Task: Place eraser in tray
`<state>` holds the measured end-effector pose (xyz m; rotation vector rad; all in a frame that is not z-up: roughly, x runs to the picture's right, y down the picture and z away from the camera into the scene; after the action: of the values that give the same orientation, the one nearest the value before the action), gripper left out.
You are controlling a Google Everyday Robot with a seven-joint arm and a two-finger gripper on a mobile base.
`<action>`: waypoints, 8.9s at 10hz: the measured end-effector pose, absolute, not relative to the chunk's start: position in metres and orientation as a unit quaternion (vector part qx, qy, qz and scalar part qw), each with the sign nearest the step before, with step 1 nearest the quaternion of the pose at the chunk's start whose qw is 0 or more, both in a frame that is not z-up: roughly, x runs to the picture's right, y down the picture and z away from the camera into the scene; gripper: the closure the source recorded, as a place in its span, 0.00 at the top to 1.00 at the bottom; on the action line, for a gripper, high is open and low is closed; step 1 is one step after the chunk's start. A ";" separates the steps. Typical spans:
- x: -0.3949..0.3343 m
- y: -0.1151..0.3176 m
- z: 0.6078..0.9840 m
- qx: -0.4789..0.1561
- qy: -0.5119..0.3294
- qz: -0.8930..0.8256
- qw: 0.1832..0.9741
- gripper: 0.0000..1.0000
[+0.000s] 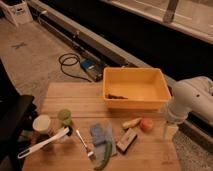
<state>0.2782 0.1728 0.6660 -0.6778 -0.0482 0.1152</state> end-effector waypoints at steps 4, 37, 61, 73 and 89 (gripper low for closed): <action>0.278 0.173 0.666 -0.332 -0.024 0.056 0.941 0.80; 0.146 0.239 0.705 -0.352 -0.133 -0.229 0.898 0.80; 0.163 0.215 0.690 -0.337 -0.139 -0.207 0.908 0.00; 0.219 0.002 0.724 -0.256 0.030 -0.208 0.944 0.00; 0.184 -0.050 0.857 -0.244 -0.132 -0.160 0.947 0.00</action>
<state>0.1842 -0.0497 0.8570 -0.4968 -0.2679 -0.3254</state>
